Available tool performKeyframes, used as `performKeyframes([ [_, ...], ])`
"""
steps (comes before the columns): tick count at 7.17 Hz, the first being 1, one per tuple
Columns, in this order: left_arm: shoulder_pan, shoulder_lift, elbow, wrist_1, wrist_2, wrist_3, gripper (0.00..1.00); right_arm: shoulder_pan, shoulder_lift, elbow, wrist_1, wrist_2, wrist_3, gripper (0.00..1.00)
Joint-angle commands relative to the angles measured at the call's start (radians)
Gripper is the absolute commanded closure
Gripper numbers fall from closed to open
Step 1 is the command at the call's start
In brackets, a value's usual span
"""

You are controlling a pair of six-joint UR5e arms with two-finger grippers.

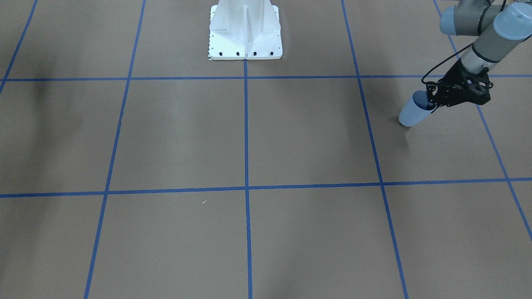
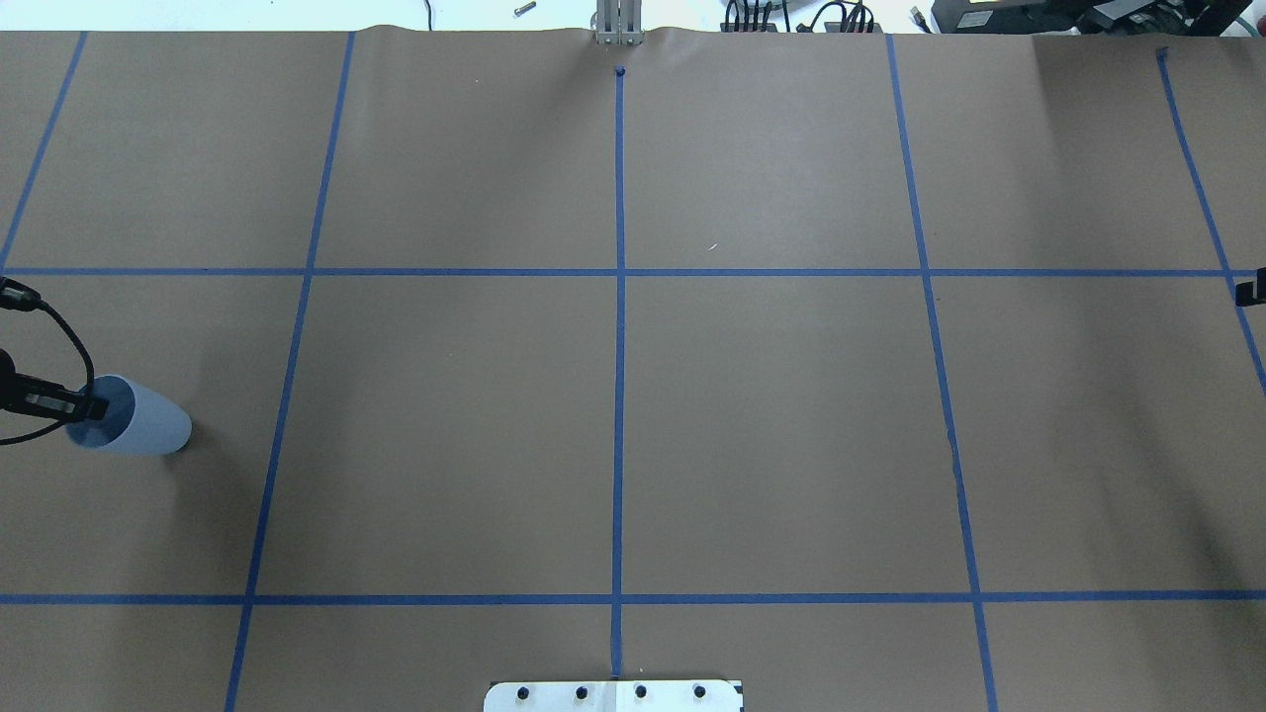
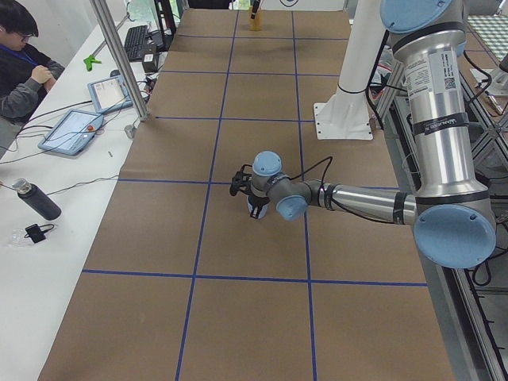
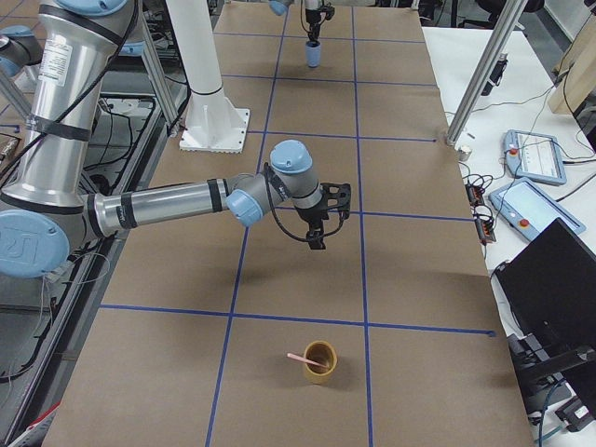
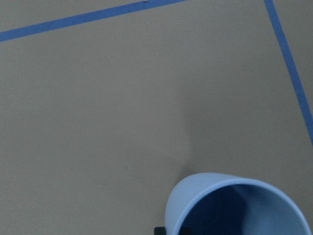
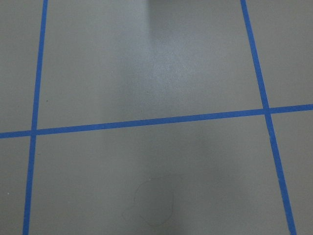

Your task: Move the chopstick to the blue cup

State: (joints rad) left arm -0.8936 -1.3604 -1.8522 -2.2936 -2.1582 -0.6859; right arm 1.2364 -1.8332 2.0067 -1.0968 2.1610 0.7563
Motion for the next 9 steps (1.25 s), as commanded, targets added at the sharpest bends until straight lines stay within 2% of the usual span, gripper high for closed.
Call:
performKeyframes([
  [1,-0.014,-0.069,-0.062,0.034,-0.13,-0.024,1.0,0.0,0.0,0.0,0.0,0.002,0.0,0.0],
  [2,-0.011,-0.185,-0.064,0.099,-0.129,-0.131,1.0,0.0,0.0,0.001,0.0,0.003,0.0,0.0],
  [3,-0.007,-0.344,-0.065,0.241,-0.126,-0.217,1.0,0.0,0.0,0.001,0.002,0.003,0.0,0.0],
  [4,0.039,-0.505,-0.065,0.437,-0.086,-0.231,1.0,0.0,0.0,0.001,0.002,0.005,0.0,0.0],
  [5,0.127,-0.669,-0.058,0.636,0.026,-0.289,1.0,0.0,0.0,0.001,0.002,0.005,0.0,0.0],
  [6,0.222,-0.825,-0.026,0.801,0.082,-0.366,1.0,0.0,0.0,0.001,0.002,0.005,0.0,0.0],
  [8,0.354,-1.039,0.18,0.832,0.243,-0.507,1.0,-0.002,0.003,-0.002,0.002,0.005,0.0,0.0],
  [9,0.392,-1.061,0.227,0.813,0.288,-0.518,1.0,-0.002,0.003,-0.003,0.002,0.005,0.0,0.0],
])
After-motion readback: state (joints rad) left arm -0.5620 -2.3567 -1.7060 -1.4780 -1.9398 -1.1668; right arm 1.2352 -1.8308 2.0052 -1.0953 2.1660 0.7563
